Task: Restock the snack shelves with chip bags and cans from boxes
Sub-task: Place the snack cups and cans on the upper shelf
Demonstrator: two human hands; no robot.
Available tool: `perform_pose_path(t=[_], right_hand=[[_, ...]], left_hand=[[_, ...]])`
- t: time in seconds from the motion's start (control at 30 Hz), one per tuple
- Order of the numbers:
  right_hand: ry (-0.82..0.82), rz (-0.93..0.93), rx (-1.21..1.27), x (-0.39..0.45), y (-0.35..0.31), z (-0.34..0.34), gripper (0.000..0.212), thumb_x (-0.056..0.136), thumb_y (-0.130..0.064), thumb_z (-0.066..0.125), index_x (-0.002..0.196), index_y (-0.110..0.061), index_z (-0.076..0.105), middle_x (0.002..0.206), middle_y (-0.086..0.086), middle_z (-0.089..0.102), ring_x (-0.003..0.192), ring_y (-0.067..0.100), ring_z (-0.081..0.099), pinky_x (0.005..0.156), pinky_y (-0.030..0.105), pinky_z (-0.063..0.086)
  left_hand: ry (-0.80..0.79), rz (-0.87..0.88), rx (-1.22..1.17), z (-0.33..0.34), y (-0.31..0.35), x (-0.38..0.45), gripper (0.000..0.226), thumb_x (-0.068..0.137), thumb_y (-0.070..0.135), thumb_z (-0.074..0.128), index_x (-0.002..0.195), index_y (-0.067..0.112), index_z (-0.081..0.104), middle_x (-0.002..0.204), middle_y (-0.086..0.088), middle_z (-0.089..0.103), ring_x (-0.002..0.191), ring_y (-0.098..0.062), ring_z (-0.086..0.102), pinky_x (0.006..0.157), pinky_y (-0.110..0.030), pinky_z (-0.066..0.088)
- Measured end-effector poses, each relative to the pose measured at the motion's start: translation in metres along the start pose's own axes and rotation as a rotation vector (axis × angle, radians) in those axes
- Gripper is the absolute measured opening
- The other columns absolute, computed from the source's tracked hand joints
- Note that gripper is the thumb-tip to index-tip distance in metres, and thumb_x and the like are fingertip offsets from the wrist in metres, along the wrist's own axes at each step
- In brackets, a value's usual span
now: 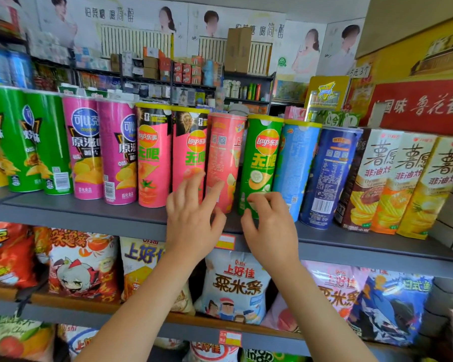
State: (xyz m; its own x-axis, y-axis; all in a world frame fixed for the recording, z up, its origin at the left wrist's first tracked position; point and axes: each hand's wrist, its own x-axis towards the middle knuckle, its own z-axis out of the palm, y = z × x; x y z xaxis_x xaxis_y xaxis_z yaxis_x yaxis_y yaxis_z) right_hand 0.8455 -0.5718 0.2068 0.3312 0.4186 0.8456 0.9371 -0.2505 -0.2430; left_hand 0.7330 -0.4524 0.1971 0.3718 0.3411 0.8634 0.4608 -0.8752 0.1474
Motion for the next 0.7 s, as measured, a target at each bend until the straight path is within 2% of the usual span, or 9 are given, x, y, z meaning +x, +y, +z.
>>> perform_pose_path(t=[0.13, 0.23, 0.3, 0.43, 0.5, 0.63, 0.7], right_hand=[[-0.067, -0.013, -0.049, -0.003, 0.008, -0.004, 0.04, 0.087, -0.033, 0.046, 0.116, -0.013, 0.065, 0.11, 0.007, 0.058, 0.095, 0.031, 0.06, 0.07, 0.045, 0.054], [0.079, 0.048, -0.053, -0.005, 0.018, -0.017, 0.029, 0.087, -0.026, 0.052, 0.105, -0.009, 0.068, 0.097, 0.01, 0.058, 0.085, 0.034, 0.06, 0.062, 0.042, 0.053], [0.127, 0.105, -0.112, -0.008, 0.029, -0.025, 0.028, 0.086, -0.025, 0.051, 0.1, -0.007, 0.067, 0.096, 0.014, 0.058, 0.082, 0.036, 0.059, 0.06, 0.041, 0.052], [0.006, 0.1, -0.123, -0.014, 0.045, -0.028, 0.035, 0.084, -0.027, 0.051, 0.11, -0.007, 0.064, 0.108, 0.015, 0.057, 0.091, 0.037, 0.06, 0.063, 0.045, 0.055], [-0.001, 0.082, -0.096, -0.015, 0.05, -0.032, 0.038, 0.086, -0.028, 0.05, 0.114, -0.007, 0.065, 0.114, 0.014, 0.059, 0.096, 0.034, 0.062, 0.066, 0.044, 0.056], [0.195, 0.117, -0.071, -0.019, 0.063, -0.053, 0.032, 0.09, -0.022, 0.048, 0.107, -0.004, 0.069, 0.107, 0.014, 0.061, 0.094, 0.033, 0.061, 0.069, 0.042, 0.055], [0.23, 0.141, -0.118, -0.023, 0.074, -0.061, 0.032, 0.088, -0.018, 0.049, 0.111, -0.004, 0.067, 0.11, 0.017, 0.058, 0.097, 0.037, 0.058, 0.071, 0.045, 0.054]], left_hand=[[-0.065, 0.011, -0.023, 0.003, 0.009, 0.0, 0.049, 0.085, 0.036, 0.048, 0.131, 0.025, 0.061, 0.143, -0.01, 0.047, 0.126, -0.035, 0.047, 0.102, -0.054, 0.037], [-0.037, 0.082, -0.128, 0.008, 0.026, -0.001, 0.049, 0.084, 0.031, 0.052, 0.131, 0.023, 0.062, 0.145, -0.012, 0.046, 0.129, -0.037, 0.046, 0.103, -0.052, 0.037], [-0.073, 0.142, -0.169, 0.011, 0.039, 0.0, 0.05, 0.084, 0.029, 0.053, 0.134, 0.025, 0.06, 0.149, -0.012, 0.042, 0.136, -0.037, 0.041, 0.103, -0.051, 0.037], [-0.117, 0.14, -0.139, 0.018, 0.057, 0.004, 0.05, 0.086, 0.031, 0.052, 0.135, 0.024, 0.059, 0.151, -0.013, 0.038, 0.14, -0.039, 0.035, 0.102, -0.058, 0.04], [-0.098, 0.15, -0.164, 0.02, 0.066, 0.005, 0.049, 0.086, 0.032, 0.05, 0.133, 0.022, 0.06, 0.149, -0.012, 0.041, 0.137, -0.037, 0.037, 0.102, -0.055, 0.038], [-0.122, 0.229, -0.258, 0.024, 0.089, 0.004, 0.05, 0.084, 0.029, 0.053, 0.132, 0.021, 0.061, 0.143, -0.014, 0.046, 0.129, -0.035, 0.044, 0.098, -0.049, 0.043], [-0.156, 0.258, -0.235, 0.028, 0.099, 0.003, 0.052, 0.083, 0.032, 0.051, 0.133, 0.021, 0.061, 0.144, -0.015, 0.046, 0.129, -0.037, 0.044, 0.095, -0.049, 0.044]])
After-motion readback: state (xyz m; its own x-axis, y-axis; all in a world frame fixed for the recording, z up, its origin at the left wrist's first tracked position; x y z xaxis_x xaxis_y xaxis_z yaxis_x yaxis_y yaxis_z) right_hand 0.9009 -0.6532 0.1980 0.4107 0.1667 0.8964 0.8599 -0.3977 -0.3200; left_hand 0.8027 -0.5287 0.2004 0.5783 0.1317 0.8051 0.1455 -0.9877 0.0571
